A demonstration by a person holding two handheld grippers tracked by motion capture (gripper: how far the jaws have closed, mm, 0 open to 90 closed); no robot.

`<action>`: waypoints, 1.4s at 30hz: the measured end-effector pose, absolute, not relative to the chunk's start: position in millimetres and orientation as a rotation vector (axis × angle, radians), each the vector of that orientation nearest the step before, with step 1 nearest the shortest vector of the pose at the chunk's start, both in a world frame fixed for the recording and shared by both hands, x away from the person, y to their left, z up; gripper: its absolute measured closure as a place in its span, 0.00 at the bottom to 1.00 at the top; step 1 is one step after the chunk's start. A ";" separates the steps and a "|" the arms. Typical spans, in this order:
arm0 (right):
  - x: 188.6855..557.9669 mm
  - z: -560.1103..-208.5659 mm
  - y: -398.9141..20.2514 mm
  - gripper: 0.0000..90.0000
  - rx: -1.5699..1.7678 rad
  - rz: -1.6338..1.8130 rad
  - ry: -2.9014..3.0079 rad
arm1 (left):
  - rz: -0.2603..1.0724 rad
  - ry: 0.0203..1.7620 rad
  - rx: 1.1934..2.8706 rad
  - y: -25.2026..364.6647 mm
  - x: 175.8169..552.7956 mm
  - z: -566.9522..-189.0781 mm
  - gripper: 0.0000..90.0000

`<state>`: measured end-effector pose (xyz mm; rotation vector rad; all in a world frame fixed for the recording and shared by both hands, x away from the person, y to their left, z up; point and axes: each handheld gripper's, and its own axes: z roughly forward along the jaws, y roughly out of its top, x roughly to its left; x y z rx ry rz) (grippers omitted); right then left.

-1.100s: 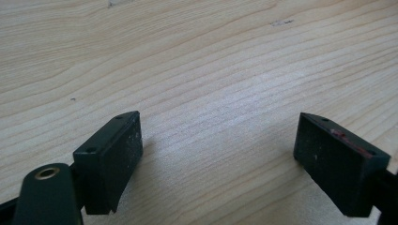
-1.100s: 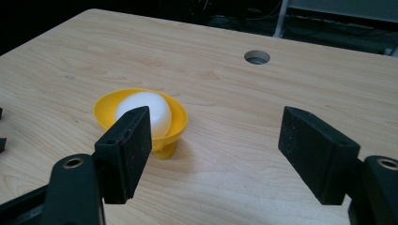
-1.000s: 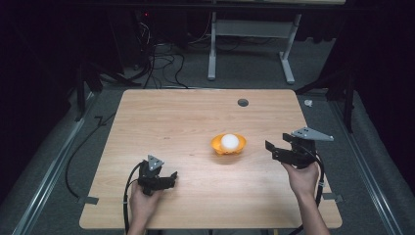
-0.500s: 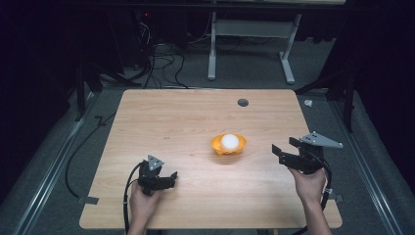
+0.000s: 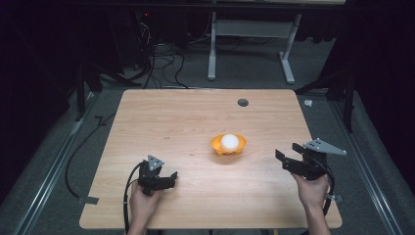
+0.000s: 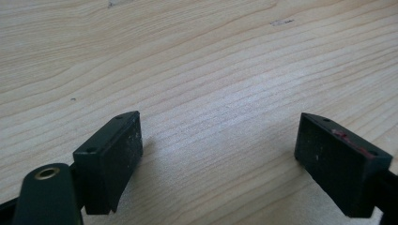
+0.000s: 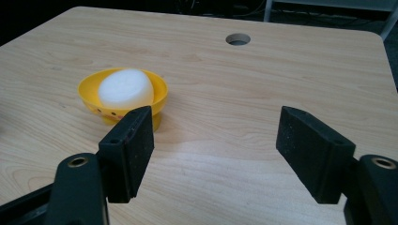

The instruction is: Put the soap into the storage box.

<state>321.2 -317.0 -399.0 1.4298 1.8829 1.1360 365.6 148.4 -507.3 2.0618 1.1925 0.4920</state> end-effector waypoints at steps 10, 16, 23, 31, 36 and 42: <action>316.5 -411.0 -320.0 0.33 1.449 1.132 1.886 | 0.492 1.193 2.062 148.4 365.5 -507.3 0.18; 315.5 -417.6 -318.8 0.33 1.462 1.129 1.894 | 0.492 1.193 2.062 148.4 365.5 -507.3 0.18; 316.9 -426.5 -316.3 0.33 1.474 1.124 1.914 | 0.492 1.193 2.062 148.4 365.5 -507.3 0.18; 318.4 -436.4 -312.4 0.34 1.492 1.119 1.927 | 0.493 1.193 2.062 148.4 365.5 -507.3 0.18; 319.8 -440.7 -308.6 0.34 1.490 1.107 1.938 | 0.493 1.193 2.062 148.4 365.4 -507.3 0.18; 322.5 -446.0 -304.4 0.35 1.489 1.098 1.957 | 0.493 1.193 2.062 148.4 365.4 -507.3 0.18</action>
